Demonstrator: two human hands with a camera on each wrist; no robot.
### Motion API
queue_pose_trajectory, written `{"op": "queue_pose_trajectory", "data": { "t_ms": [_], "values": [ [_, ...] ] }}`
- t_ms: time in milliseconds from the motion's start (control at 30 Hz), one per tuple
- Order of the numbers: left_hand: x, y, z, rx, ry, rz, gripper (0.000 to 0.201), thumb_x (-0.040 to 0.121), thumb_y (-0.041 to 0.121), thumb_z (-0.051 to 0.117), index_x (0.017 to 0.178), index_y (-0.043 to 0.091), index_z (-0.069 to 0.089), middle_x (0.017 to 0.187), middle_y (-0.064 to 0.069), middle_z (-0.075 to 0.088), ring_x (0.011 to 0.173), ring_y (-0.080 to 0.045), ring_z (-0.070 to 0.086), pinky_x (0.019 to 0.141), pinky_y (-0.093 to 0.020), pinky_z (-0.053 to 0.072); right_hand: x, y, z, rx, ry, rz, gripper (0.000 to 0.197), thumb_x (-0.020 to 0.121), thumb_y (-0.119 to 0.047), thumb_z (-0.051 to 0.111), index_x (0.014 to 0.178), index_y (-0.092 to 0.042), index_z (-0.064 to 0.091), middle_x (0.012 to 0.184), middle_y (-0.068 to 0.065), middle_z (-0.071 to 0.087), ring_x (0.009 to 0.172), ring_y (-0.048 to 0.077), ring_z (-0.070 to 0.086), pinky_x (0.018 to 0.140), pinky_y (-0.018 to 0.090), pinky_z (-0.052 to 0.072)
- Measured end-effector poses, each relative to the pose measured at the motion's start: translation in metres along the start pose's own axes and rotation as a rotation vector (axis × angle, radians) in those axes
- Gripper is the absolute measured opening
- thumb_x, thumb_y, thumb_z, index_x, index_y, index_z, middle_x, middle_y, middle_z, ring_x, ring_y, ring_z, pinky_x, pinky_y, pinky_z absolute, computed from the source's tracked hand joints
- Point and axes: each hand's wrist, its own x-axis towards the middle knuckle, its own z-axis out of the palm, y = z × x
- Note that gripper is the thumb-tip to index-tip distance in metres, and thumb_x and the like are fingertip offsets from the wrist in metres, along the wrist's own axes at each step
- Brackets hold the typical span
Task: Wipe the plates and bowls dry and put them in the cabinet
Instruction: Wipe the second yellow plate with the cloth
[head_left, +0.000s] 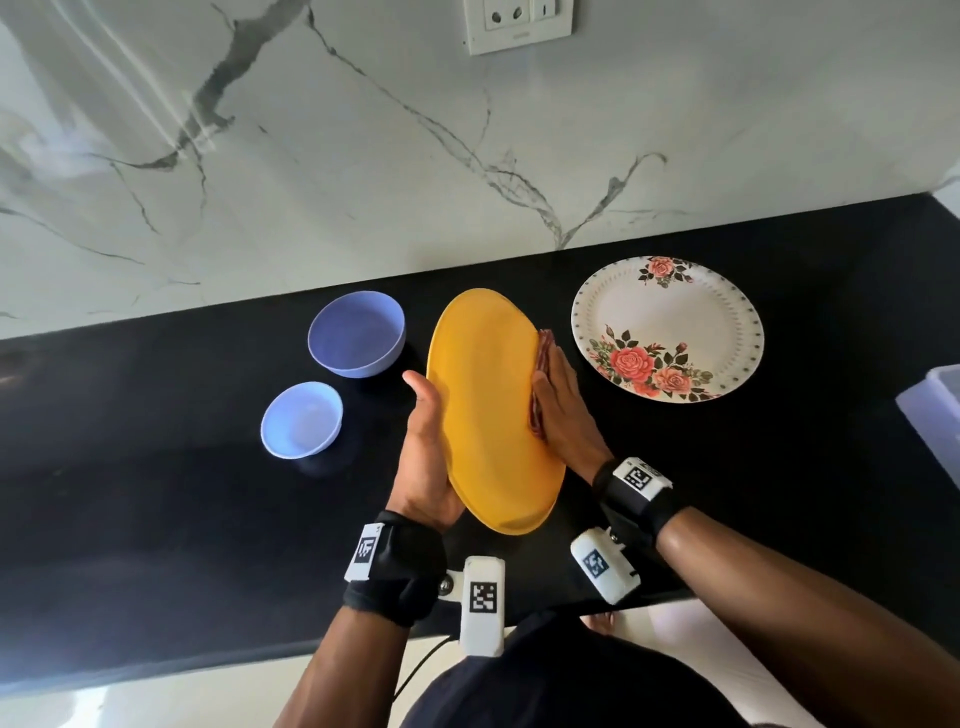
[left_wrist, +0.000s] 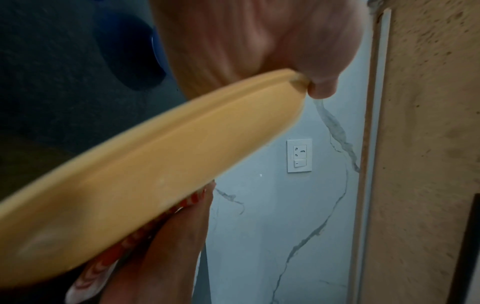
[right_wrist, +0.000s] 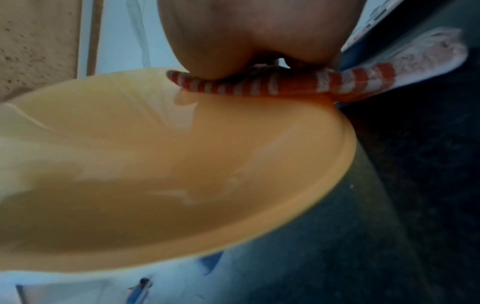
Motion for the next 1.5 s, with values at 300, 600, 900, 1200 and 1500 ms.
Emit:
{"op": "queue_pose_trajectory", "data": {
  "t_ms": [300,600,900,1200,1500],
  "values": [
    [0.011,0.006,0.003,0.045,0.054,0.083,0.066,0.101,0.068,0.011,0.132,0.032,0.056,0.128,-0.003,0.075,0.124,-0.033,0.067,0.109,-0.057,0.05,-0.053,-0.032,0.024,0.1,-0.16,0.034,0.062,0.108,-0.047,0.018,0.161,-0.022,-0.003,0.17,-0.003,-0.007,0.156,0.013,-0.01,0.127,0.04,-0.005],
    [0.024,0.018,0.007,0.075,0.061,0.106,0.086,0.089,0.076,0.056,0.147,0.013,0.05,0.137,-0.031,0.062,0.124,-0.055,0.06,0.104,-0.069,0.049,-0.045,-0.047,-0.018,0.214,-0.252,-0.296,0.069,0.104,-0.012,0.054,0.161,-0.022,0.018,0.168,-0.003,0.02,0.154,0.012,0.022,0.125,0.039,0.025],
    [0.03,-0.005,0.012,0.824,-0.104,0.373,0.057,0.1,0.044,0.061,0.152,0.02,0.054,0.16,0.002,0.049,0.153,-0.016,0.037,0.127,-0.042,0.03,-0.043,-0.025,-0.07,0.933,0.246,0.266,0.026,0.089,0.007,0.054,0.104,-0.003,0.073,0.096,0.017,0.075,0.081,0.031,0.071,0.083,0.041,0.058],
    [0.039,-0.043,-0.018,1.654,-0.676,0.241,0.055,0.109,0.045,0.047,0.159,0.046,0.025,0.172,0.013,0.017,0.162,-0.019,-0.006,0.126,-0.064,0.002,-0.063,0.02,-0.156,1.145,0.589,0.384,0.018,0.089,-0.009,0.056,0.094,-0.009,0.073,0.105,0.018,0.07,0.095,0.03,0.071,0.097,0.043,0.055],
    [0.046,-0.086,-0.048,1.959,-0.736,0.132,0.061,0.107,0.033,0.055,0.16,0.046,0.03,0.175,0.011,-0.007,0.156,-0.026,-0.029,0.127,-0.061,-0.006,-0.053,-0.026,-0.139,0.161,0.309,0.086,0.036,0.1,-0.005,0.055,0.124,-0.027,0.069,0.108,-0.018,0.072,0.094,-0.002,0.07,0.077,0.02,0.057]
  ]
}}
